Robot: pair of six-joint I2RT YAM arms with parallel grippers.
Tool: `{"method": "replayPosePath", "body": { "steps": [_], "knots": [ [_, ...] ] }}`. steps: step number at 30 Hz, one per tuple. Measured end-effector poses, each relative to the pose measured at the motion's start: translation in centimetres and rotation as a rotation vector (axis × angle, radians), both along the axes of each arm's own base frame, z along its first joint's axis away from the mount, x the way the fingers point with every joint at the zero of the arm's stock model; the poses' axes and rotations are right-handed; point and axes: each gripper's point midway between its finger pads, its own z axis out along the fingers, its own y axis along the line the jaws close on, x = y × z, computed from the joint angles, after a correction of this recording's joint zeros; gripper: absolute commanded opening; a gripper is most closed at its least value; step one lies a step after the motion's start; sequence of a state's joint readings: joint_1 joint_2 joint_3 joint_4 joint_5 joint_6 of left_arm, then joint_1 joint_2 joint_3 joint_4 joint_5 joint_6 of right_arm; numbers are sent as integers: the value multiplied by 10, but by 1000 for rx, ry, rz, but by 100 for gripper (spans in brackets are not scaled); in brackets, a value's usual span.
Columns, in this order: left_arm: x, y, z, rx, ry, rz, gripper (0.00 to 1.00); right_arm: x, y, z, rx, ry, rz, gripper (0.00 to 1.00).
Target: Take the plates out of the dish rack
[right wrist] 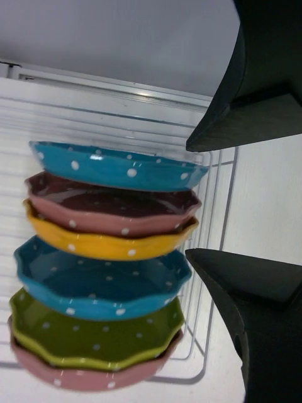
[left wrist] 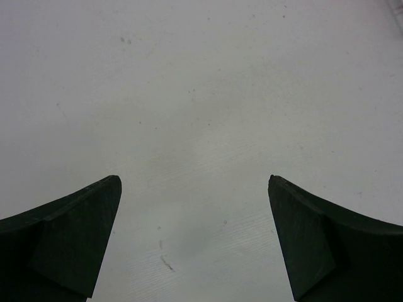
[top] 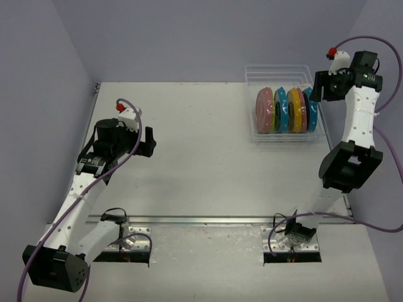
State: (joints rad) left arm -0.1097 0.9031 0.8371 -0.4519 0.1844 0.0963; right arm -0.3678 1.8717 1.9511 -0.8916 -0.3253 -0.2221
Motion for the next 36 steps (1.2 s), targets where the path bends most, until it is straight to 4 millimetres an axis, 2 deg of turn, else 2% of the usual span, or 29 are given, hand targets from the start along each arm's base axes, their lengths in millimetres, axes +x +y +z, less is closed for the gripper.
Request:
{"method": "replayPosePath", "body": {
  "steps": [3,13,18,28,36],
  "knots": [
    [0,0,0,0,0,0,100,-2,-11,-20,13,52,-13,63],
    [0,0,0,0,1,0,100,10,-17,-62,17,139,14,58],
    [0,0,0,0,0,0,100,16,-26,-72,-15,148,6,56],
    [0,1,-1,3,2,4,100,27,-30,-77,-34,124,6,56],
    [3,1,-9,8,30,8,100,34,-27,-108,10,147,13,55]
  ]
}}
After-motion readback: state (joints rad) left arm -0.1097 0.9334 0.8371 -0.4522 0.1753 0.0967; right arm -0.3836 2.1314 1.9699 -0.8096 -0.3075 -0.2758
